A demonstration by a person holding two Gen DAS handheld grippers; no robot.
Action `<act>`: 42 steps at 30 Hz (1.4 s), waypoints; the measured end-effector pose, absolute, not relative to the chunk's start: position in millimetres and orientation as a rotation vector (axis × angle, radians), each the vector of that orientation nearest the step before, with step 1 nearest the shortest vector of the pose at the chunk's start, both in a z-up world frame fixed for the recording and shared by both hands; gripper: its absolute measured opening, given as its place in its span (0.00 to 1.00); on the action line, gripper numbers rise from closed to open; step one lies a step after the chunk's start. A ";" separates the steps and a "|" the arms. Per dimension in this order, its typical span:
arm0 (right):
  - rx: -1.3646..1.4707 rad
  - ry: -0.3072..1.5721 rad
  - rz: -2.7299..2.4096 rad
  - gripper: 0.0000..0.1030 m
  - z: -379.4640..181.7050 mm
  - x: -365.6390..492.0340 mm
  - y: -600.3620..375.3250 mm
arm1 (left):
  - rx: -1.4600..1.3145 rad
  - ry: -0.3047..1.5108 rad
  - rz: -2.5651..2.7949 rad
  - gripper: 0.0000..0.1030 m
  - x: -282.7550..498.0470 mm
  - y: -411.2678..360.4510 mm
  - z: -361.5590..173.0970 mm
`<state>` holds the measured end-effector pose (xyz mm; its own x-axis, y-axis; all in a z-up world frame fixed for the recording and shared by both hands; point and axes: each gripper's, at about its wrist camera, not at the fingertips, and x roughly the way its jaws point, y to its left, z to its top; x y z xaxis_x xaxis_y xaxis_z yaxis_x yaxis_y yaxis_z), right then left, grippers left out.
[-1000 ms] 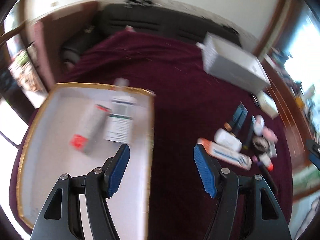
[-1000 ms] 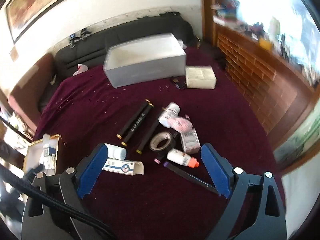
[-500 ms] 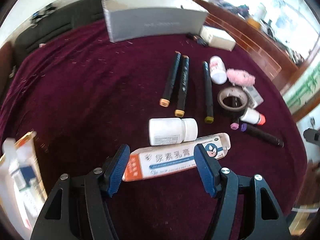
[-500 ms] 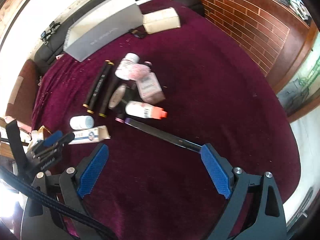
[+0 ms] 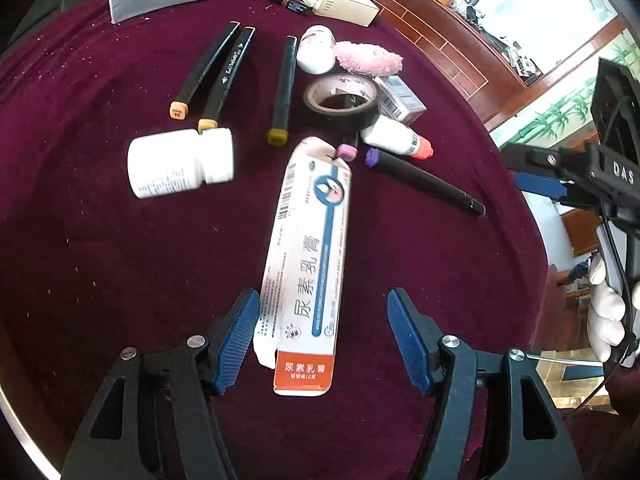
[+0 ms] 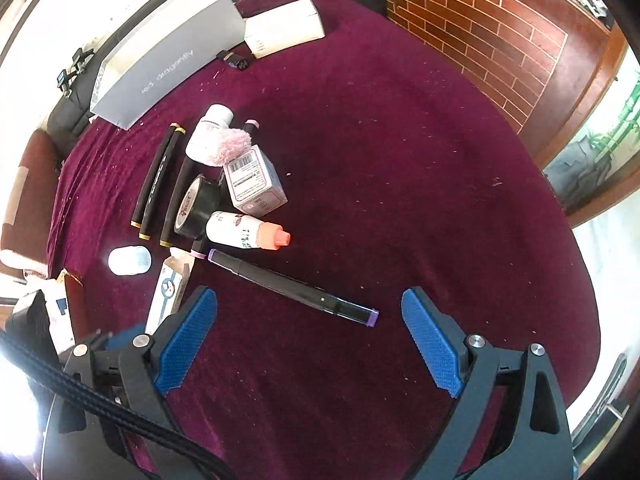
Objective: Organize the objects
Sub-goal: 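Return the left tool to the table and approach the white ointment box, then grasp the white ointment box with the left tool while the right tool grasps a black marker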
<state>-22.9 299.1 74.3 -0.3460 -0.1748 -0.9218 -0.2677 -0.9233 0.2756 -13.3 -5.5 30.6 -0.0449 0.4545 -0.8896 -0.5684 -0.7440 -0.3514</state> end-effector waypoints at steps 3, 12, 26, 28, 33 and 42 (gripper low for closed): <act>-1.768 0.601 2.458 0.92 73.7 -26.6 298.8 | -1.549 0.127 1.934 0.58 -13.7 -1.2 30.2; -1.779 0.597 2.450 0.92 71.4 -32.7 304.8 | -1.479 0.460 2.195 0.58 -0.1 53.7 22.5; -1.791 0.601 2.454 0.92 68.4 -33.8 302.6 | -1.537 0.343 2.317 0.64 0.5 55.9 21.8; -1.791 0.602 2.451 0.92 67.7 -32.9 302.6 | -1.540 0.336 2.316 0.63 2.1 55.1 22.9; -1.795 0.598 2.439 0.92 64.5 -31.3 303.1 | -1.537 0.319 2.336 0.48 5.2 50.3 25.1; -1.827 0.526 2.465 0.92 61.7 -29.5 294.5 | -1.532 0.313 2.350 0.21 5.3 45.3 26.9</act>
<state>-29.5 294.5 61.7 -0.3110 -0.1755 -0.9341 -0.2211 -0.9425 0.2507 5.3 45.3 26.9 -0.3752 0.1440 -0.9157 -0.3785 -0.9256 0.0095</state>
